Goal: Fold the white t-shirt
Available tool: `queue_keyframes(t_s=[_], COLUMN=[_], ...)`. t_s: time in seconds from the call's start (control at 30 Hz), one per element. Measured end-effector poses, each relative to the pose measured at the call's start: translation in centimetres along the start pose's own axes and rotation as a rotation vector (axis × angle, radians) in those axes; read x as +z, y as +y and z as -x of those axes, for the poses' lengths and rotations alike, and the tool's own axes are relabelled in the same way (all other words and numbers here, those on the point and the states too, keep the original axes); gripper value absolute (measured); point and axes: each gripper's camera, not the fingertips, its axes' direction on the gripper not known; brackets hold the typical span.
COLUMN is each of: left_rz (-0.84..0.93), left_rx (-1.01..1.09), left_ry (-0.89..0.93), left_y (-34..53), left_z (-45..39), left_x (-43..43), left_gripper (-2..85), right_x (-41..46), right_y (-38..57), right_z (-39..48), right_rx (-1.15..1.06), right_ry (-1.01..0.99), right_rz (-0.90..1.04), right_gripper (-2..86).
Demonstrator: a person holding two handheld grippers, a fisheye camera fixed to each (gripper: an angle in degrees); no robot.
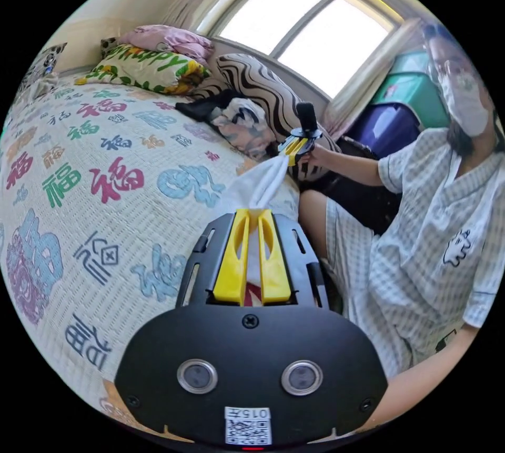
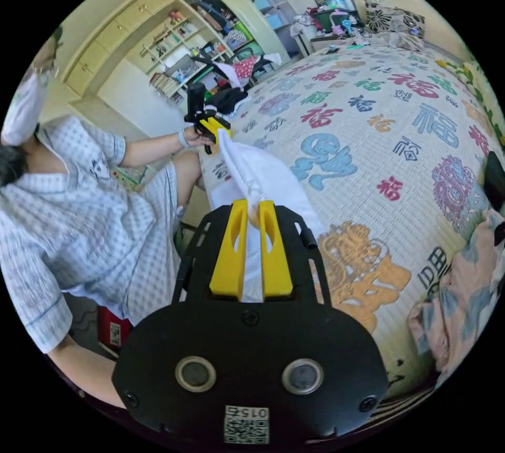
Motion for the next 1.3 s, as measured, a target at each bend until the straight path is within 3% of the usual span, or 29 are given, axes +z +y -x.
queue_keyframes(t_s=[0.5,0.6,0.77,1.0,1.3], left_rz=[0.19,0.2,0.039,0.175,0.176], left_rx=[-0.158,-0.213,-0.236,-0.249,-0.436], left_ry=[-0.092,-0.115,-0.069,-0.037,-0.033], left_y=[8.1,8.1,4.9,3.2,4.4], left_z=[-6.3,-7.1,-9.3,-7.3,-5.0], left_x=[3.6,1.6,0.0,5.1,-0.9], left_gripper=[5.7,6.1,6.3,3.1,0.0], right_x=[10.8,9.6,8.0,15.8,15.4], right_y=[5.1,5.2,3.9,0.5,2.8], right_z=[7.2,7.5,8.5,6.1,2.6], right_rx=[0.122,0.176,0.207,0.22,0.446], right_ry=[0.068,0.06,0.06,0.018,-0.044], right_rz=[0.257,0.214,0.086,0.185,0.177], right_gripper=[7.0,7.5,6.3,0.2,-0.6])
